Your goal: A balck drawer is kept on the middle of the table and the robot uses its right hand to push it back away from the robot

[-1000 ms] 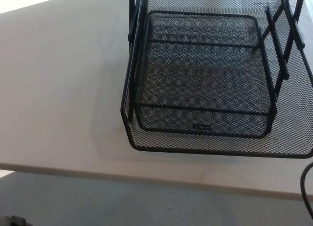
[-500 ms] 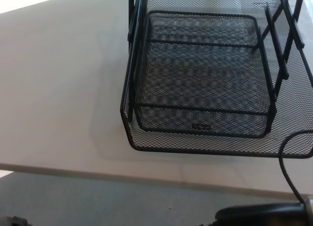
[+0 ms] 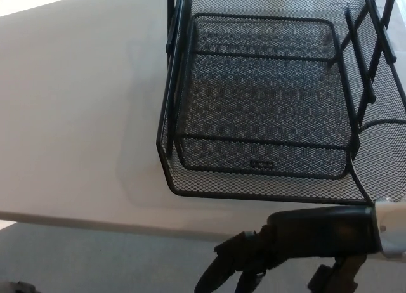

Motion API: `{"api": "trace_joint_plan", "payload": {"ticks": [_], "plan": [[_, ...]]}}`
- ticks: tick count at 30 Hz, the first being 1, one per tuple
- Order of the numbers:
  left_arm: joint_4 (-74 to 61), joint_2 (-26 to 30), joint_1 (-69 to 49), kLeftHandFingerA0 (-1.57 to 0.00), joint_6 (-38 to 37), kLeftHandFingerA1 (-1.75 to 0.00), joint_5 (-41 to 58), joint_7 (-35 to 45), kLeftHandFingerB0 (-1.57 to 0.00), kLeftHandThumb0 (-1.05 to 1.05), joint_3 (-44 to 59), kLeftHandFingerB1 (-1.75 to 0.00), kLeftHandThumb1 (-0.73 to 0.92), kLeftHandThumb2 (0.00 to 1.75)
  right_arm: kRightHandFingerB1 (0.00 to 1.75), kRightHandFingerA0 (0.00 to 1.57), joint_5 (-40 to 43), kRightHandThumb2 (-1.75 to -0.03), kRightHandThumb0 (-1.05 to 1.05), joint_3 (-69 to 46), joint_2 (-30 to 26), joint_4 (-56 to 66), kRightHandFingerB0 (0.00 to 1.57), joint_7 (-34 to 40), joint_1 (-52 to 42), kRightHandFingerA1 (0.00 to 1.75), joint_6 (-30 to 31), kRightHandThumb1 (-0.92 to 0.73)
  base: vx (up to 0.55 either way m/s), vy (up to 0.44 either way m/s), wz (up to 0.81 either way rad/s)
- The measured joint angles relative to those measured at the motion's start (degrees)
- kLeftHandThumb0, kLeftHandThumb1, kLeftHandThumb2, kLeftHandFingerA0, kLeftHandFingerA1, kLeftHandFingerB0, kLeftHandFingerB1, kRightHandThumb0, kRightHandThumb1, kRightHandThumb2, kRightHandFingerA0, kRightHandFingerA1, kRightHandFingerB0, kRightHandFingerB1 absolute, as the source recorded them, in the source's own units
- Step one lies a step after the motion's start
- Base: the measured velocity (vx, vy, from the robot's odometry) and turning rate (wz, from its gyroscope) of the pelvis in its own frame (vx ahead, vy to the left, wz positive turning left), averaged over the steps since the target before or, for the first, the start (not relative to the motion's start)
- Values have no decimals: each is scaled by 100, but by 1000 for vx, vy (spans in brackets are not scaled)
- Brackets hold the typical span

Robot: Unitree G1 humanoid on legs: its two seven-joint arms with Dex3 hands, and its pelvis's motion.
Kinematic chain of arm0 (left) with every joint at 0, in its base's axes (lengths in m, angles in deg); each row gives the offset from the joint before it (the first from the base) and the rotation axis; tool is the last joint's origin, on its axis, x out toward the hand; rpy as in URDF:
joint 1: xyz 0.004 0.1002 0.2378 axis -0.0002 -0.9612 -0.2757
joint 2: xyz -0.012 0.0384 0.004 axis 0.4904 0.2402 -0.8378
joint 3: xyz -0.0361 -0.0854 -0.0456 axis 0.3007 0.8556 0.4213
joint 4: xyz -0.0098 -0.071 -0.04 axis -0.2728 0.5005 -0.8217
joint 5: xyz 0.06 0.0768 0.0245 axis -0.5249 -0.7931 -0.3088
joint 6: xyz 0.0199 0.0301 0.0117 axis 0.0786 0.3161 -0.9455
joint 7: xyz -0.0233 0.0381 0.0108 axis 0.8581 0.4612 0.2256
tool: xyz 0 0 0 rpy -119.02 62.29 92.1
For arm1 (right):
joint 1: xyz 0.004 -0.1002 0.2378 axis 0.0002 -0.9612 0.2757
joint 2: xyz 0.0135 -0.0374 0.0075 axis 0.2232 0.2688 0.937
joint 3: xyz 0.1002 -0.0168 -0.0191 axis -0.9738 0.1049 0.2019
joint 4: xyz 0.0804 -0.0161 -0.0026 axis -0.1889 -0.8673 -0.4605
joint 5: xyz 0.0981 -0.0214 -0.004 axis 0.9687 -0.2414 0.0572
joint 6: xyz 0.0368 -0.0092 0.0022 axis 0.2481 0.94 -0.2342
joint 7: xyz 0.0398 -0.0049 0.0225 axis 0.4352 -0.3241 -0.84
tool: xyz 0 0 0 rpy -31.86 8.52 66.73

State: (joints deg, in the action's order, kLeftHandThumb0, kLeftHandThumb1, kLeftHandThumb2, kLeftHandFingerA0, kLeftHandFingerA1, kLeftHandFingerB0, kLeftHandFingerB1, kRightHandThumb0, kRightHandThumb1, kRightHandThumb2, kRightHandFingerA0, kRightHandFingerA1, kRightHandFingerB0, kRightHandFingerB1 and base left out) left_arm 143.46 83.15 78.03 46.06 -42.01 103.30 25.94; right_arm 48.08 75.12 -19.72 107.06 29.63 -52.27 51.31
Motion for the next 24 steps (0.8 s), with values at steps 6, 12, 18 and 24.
{"api": "trace_joint_plan", "payload": {"ticks": [6, 12, 18, 24], "plan": [[0, 0, 0, -47, -7, -38, -1, 6, -32, -56, -1, -33, 72, 63, 33, 39, -328, -63, -54, 255, 139, -440, 29, 12, 288, 39, 108, -81, 0, 0, 0], [-3, 0, 0, -47, -9, -38, 0, 12, -31, -56, -1, -33, 72, 62, 45, 35, -583, -100, -52, 343, 281, -929, 17, -11, 658, 55, 186, -64, 0, 0, 0], [-5, 0, 3, -48, -9, -38, -1, 12, -33, -56, -2, -33, 71, 62, 45, 34, -750, -99, -52, 379, 458, -1327, 18, -53, 985, 55, 276, -63, 0, 0, 0], [7, -2, 4, -48, -9, -38, -1, 11, -33, -56, -3, -33, 71, 63, 45, 33, -914, -98, -55, 476, 737, -1810, 19, -122, 1337, 54, 297, -64, 0, 0, 0]]}}
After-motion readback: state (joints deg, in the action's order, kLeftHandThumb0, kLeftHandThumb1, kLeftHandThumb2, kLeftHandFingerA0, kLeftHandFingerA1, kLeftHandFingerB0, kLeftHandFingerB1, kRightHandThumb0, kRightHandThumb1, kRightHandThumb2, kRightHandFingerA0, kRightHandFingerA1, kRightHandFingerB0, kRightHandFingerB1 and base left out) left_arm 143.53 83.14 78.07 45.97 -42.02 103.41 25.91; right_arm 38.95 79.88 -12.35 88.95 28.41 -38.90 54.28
